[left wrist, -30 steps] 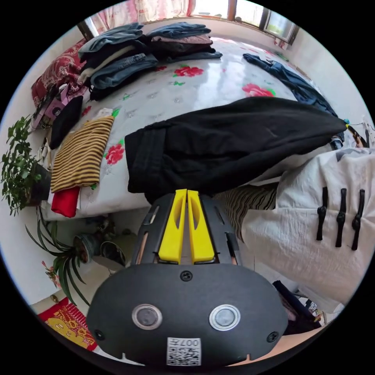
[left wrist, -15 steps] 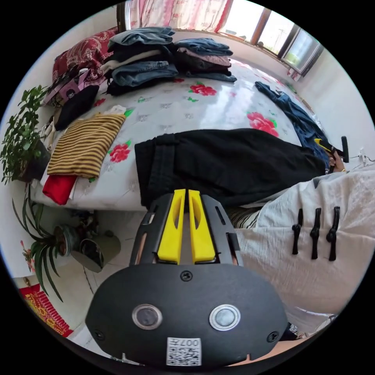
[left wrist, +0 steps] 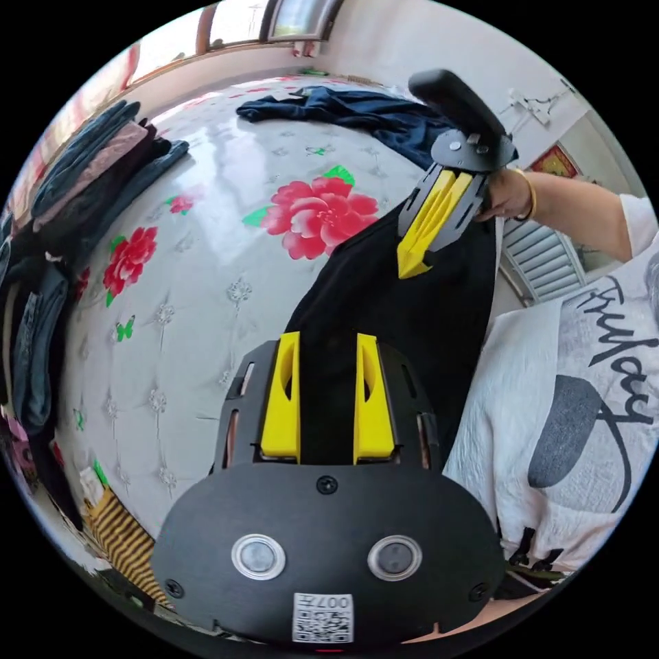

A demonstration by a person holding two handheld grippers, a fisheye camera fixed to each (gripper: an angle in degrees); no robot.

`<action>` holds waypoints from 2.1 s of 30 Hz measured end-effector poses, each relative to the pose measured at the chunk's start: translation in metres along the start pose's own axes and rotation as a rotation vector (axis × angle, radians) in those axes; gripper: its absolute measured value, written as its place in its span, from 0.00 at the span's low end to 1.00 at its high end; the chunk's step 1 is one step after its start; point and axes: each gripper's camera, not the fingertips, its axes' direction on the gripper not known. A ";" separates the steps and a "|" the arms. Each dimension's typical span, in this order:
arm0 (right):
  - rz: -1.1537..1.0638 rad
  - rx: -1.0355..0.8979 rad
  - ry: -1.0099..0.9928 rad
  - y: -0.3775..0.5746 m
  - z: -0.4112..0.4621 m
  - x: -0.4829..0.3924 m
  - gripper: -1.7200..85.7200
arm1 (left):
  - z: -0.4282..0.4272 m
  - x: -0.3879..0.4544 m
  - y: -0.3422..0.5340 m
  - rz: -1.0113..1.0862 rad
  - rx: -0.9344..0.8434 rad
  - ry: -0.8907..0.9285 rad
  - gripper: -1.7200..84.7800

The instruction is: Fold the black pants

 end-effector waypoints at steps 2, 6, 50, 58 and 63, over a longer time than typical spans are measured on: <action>-0.007 -0.010 -0.042 0.003 -0.004 -0.004 0.02 | 0.013 0.015 0.004 0.043 -0.041 -0.065 0.06; 0.111 0.054 0.083 -0.004 -0.035 0.019 0.03 | -0.004 0.041 0.025 0.065 0.033 -0.094 0.02; 0.408 -0.054 -0.425 -0.145 -0.023 0.149 0.03 | -0.062 -0.095 0.271 -0.894 -0.062 -0.252 0.12; 0.223 -0.007 0.142 -0.191 -0.021 0.096 0.02 | -0.046 -0.099 0.273 -0.853 -0.168 -0.510 0.01; 0.306 0.091 0.089 -0.175 -0.013 0.094 0.02 | -0.045 -0.114 0.276 -0.873 -0.135 -0.469 0.01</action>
